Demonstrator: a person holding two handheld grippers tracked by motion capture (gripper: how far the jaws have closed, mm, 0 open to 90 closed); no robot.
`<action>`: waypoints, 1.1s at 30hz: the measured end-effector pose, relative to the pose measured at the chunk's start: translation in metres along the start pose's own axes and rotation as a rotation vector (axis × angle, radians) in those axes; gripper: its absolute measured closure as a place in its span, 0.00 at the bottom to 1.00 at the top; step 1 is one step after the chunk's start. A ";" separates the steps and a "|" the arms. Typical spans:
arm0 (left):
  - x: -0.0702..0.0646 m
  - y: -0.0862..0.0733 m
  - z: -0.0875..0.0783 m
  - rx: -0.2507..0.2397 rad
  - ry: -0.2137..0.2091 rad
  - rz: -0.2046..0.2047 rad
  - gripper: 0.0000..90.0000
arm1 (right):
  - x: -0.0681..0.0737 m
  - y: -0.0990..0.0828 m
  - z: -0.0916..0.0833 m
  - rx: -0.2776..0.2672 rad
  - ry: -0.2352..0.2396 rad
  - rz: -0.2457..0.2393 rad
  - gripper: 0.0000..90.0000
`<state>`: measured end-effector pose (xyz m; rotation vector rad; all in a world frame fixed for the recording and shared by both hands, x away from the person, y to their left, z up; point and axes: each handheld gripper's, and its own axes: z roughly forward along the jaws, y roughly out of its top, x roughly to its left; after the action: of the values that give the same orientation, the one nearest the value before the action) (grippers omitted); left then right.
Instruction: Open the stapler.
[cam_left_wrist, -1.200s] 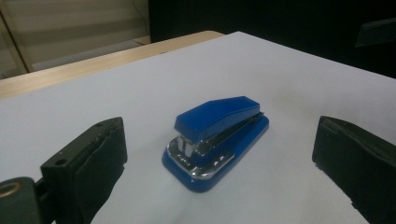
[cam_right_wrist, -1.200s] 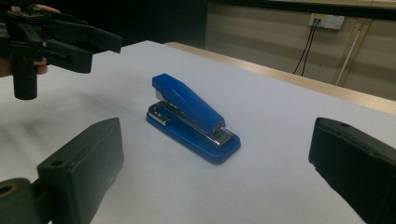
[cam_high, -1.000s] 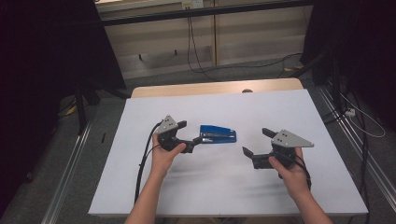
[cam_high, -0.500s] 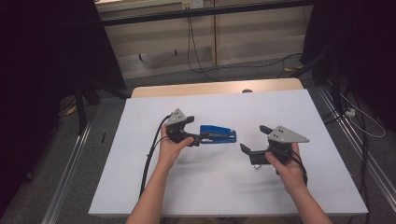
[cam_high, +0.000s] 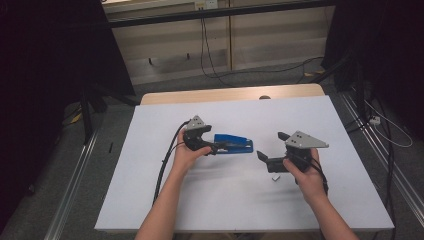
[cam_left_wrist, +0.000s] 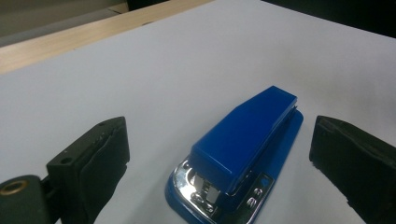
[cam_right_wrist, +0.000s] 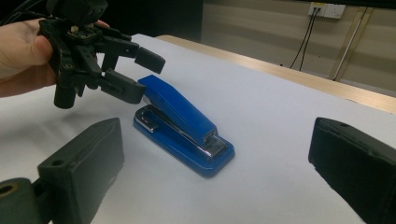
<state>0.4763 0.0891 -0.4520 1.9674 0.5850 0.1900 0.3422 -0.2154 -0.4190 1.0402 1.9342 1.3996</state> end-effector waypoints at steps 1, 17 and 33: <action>0.000 -0.001 0.001 0.004 -0.001 -0.005 0.06 | 0.000 0.000 0.002 0.002 0.002 0.001 0.03; 0.004 -0.008 0.009 0.087 -0.031 0.002 0.38 | 0.002 0.006 0.012 0.011 0.010 0.000 0.03; 0.002 -0.006 0.010 0.098 -0.083 0.013 0.53 | 0.007 0.005 0.024 0.045 0.001 -0.003 0.04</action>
<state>0.4801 0.0839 -0.4621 2.0638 0.5364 0.0884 0.3583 -0.1956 -0.4215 1.0571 1.9753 1.3606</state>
